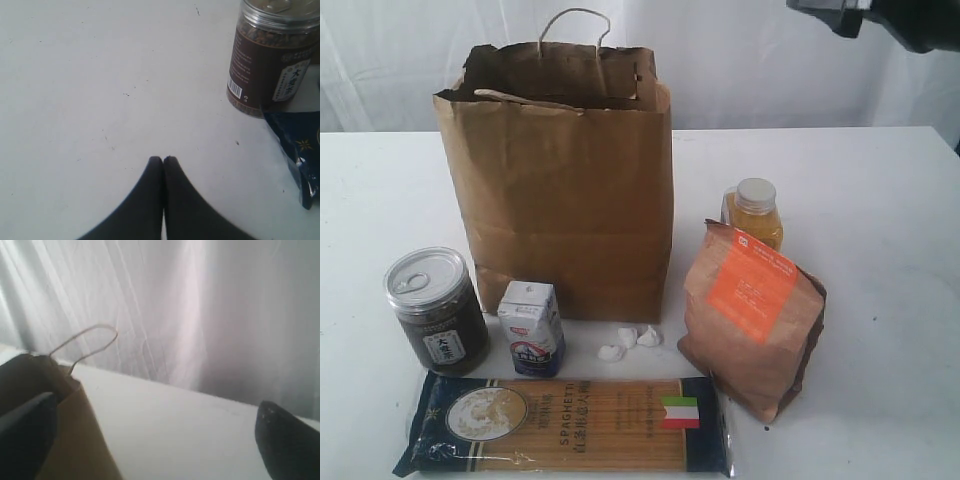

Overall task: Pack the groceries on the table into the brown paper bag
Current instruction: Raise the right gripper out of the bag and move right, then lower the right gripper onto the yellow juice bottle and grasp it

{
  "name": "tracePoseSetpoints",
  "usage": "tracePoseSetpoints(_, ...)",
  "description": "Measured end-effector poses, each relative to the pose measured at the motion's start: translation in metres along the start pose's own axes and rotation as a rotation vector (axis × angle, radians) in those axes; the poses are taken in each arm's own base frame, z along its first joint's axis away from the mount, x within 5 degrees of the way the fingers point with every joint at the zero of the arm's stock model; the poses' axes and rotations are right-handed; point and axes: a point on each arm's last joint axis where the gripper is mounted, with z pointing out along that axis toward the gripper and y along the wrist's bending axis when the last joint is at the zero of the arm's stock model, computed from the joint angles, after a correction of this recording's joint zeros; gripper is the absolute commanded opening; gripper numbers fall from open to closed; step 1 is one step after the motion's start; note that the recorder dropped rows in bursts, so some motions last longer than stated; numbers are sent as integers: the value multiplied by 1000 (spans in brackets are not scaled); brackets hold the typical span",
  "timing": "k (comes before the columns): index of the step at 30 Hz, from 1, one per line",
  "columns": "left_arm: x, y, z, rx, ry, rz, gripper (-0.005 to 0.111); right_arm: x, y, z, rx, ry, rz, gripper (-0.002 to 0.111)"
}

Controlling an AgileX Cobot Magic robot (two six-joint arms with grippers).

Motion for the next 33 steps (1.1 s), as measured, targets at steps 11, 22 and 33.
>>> tracePoseSetpoints(11, 0, 0, 0, 0, 0, 0, 0, 56, -8, 22, 415, 119, -213, 105)
tracePoseSetpoints(22, 0, 0, 0, 0, 0, 0, 0, 60, 32, 26, 452, 370, -191, 105)
tracePoseSetpoints(33, 0, 0, 0, 0, 0, 0, 0, 50, 59, 25, 404, 393, -12, 105)
